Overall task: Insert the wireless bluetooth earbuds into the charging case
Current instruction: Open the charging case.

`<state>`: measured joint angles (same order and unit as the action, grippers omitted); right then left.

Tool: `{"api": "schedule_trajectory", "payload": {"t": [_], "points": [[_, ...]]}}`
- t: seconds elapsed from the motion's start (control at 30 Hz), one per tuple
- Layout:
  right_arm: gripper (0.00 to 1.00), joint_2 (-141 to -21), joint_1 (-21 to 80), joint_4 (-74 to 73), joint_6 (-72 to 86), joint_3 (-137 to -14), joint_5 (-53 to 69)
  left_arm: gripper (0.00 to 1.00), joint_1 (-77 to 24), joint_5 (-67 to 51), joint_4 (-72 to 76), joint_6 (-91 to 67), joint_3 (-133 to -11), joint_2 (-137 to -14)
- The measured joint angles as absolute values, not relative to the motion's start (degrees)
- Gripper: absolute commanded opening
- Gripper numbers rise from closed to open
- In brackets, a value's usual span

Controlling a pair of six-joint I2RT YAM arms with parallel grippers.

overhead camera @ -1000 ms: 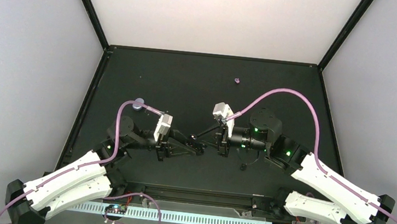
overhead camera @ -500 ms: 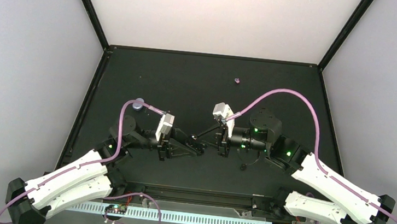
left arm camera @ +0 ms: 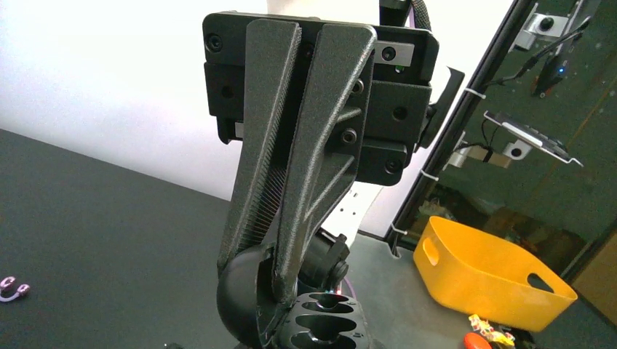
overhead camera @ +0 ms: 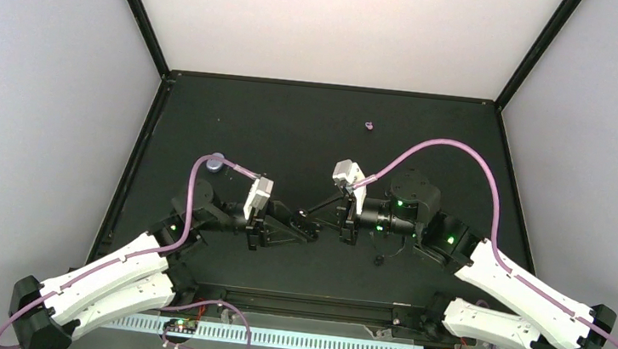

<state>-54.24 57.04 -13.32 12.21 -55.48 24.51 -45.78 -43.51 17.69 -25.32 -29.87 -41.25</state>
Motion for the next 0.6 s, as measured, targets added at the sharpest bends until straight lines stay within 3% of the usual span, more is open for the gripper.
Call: {"api": "schedule_trajectory", "payload": {"t": [0.47,0.6], "points": [[0.01,-54.2,57.1,-13.2,11.8,-55.5,24.4,0.02,-45.9,-44.4,18.3,-26.0,-29.9,-41.3],[0.07,-54.0,57.1,-13.1,11.8,-55.5,24.4,0.01,-45.9,-44.4,18.5,-26.0,-29.9,-41.3]]}}
